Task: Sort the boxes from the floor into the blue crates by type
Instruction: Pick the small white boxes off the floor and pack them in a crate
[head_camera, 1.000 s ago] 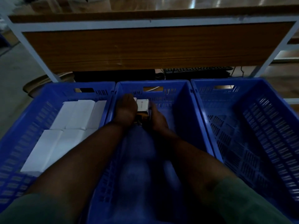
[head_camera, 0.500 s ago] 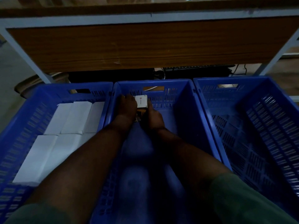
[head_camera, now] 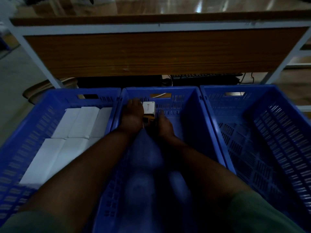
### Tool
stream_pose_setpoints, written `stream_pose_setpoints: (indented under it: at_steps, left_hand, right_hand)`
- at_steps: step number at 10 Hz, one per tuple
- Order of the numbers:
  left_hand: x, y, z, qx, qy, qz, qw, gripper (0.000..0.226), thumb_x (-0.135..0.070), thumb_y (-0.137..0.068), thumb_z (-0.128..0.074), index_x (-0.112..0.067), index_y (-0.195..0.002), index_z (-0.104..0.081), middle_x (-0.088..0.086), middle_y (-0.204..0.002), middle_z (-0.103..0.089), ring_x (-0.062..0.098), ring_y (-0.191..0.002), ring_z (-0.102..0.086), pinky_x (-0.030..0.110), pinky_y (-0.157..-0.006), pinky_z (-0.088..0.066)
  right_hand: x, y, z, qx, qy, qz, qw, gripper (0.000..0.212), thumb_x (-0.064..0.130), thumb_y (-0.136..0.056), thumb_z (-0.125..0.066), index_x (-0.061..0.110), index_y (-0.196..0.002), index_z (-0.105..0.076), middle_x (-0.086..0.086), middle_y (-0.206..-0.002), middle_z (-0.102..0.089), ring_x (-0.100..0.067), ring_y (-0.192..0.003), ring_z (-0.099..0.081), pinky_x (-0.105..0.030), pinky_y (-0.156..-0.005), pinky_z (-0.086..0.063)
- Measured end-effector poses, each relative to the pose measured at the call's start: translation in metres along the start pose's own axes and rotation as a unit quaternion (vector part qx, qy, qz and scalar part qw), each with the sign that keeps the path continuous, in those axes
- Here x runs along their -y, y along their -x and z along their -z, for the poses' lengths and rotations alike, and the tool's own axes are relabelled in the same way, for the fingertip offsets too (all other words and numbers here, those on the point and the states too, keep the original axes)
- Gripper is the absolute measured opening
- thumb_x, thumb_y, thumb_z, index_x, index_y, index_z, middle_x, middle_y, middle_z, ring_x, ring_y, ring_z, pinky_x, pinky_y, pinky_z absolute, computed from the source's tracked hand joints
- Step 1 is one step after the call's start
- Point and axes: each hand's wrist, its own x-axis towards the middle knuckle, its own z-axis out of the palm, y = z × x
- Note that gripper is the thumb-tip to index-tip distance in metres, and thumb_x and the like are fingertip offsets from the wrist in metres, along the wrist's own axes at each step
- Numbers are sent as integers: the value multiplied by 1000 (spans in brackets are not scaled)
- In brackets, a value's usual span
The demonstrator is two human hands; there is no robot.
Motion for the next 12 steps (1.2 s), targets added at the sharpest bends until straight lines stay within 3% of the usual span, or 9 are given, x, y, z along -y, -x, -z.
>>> stream_pose_setpoints:
  at_steps: [1,2,4,5,6,7,9,11,12]
  left_hand:
    - [2,25,22,-31,-17,-51,998,48,-24,-81,-70,-2,-121,-56,20,-122,-54,38,-112,-52,47,-94,-46]
    - [6,42,44,-29,35,-51,998,53,-31,-81,-72,-6,-125,-58,19,-124,-57,39,-115,-51,46,-91,-45]
    - [33,119,93,-143,171,-23,975,53,-34,-80,-70,-19,-130,-59,9,-124,-64,34,-112,-58,46,-91,-51]
    - [61,169,111,-206,212,2,955,50,-34,-85,-64,-18,-132,-59,5,-126,-64,29,-115,-59,41,-96,-48]
    - [87,234,123,-235,256,59,936,49,-31,-88,-67,-19,-134,-58,-2,-131,-62,19,-120,-55,30,-102,-42]
    - [112,321,132,-277,294,132,905,49,-24,-89,-70,-19,-136,-55,-7,-130,-61,13,-121,-55,24,-103,-39]
    - [175,541,105,-322,263,283,865,51,-17,-87,-72,-12,-135,-57,-1,-125,-65,15,-113,-62,37,-102,-47]
    - [198,793,78,-285,188,456,822,45,-27,-92,-65,-11,-133,-59,2,-125,-65,18,-112,-61,35,-99,-46]
    - [191,898,67,-288,166,538,774,42,-25,-93,-64,-11,-132,-60,3,-123,-65,18,-111,-61,32,-99,-45]
  right_hand:
    - [-3,12,12,4,-28,11,1000,32,22,-100,-57,14,-130,-50,-7,-121,-62,-25,-108,-61,-33,-85,-45]
    - [7,30,30,-8,-11,52,999,37,20,-91,-69,11,-124,-57,-14,-123,-66,-32,-111,-62,-35,-85,-45]
    - [63,78,40,-72,-106,145,981,23,14,-84,-63,24,-105,-69,-4,-104,-75,-24,-97,-71,-42,-85,-57]
    - [97,118,37,-57,-183,216,957,25,10,-83,-60,27,-98,-70,3,-93,-75,-9,-82,-72,-35,-80,-60]
    - [132,178,39,-14,-238,289,927,25,1,-87,-59,16,-102,-71,5,-100,-74,-1,-88,-69,-17,-79,-53]
    - [157,252,26,96,-304,314,894,24,3,-90,-56,21,-100,-70,1,-102,-75,-16,-93,-73,-38,-82,-60]
    - [184,415,-73,336,-347,327,812,16,2,-89,-60,10,-99,-70,-8,-96,-74,-25,-89,-71,-45,-82,-55]
    - [192,600,-189,523,-242,340,743,23,10,-88,-56,27,-94,-70,0,-96,-76,-21,-89,-73,-48,-82,-58]
    - [188,675,-238,585,-193,358,702,18,26,-84,-57,37,-90,-69,2,-96,-77,-23,-88,-73,-52,-81,-59]
